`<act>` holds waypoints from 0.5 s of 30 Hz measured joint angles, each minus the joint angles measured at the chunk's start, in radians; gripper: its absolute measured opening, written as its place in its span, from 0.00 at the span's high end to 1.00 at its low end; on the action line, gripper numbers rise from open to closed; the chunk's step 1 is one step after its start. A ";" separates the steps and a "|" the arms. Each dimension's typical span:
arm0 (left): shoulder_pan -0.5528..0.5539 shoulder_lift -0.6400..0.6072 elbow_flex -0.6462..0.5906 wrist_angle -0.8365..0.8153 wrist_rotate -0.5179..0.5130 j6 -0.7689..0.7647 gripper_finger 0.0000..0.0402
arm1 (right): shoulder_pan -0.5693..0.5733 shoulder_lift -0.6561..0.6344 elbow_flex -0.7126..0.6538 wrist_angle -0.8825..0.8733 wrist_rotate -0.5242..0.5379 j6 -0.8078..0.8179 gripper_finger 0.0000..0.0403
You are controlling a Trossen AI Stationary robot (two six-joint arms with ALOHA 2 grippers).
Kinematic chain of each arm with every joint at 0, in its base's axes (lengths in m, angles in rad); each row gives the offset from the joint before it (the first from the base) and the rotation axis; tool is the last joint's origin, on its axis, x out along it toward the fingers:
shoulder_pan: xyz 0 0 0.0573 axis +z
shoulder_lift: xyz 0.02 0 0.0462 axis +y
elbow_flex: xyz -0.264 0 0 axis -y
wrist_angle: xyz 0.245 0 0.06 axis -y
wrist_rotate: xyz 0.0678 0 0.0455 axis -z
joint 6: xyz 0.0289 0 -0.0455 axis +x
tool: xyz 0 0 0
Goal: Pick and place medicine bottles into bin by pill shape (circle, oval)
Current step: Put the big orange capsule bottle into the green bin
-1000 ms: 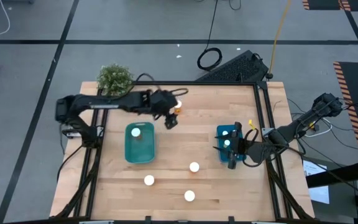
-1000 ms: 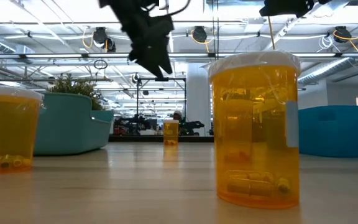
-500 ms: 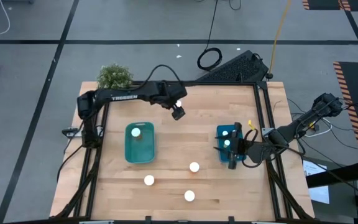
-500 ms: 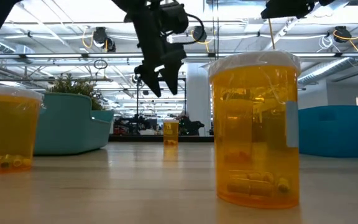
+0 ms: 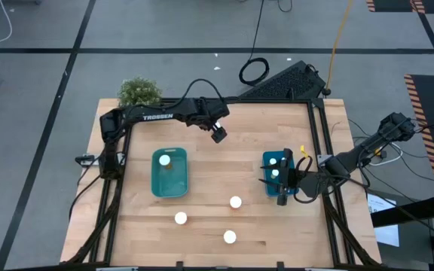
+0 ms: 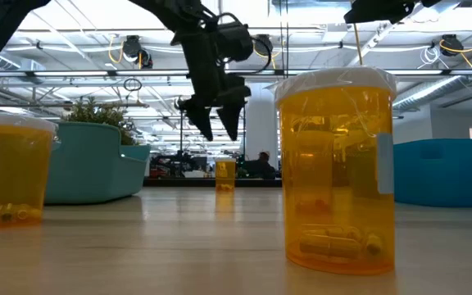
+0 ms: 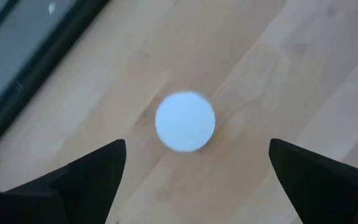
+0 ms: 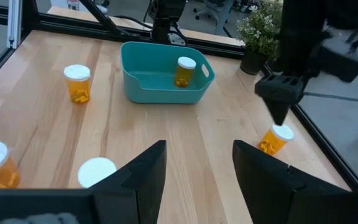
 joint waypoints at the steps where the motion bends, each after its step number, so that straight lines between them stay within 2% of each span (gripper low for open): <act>1: 0.001 0.011 0.000 -0.002 0.002 0.001 0.00 | 0.000 0.000 0.000 0.000 0.000 0.000 0.55; 15: 0.013 0.081 -0.001 0.086 -0.030 0.008 0.01 | 0.000 0.000 0.000 0.009 0.001 -0.007 0.55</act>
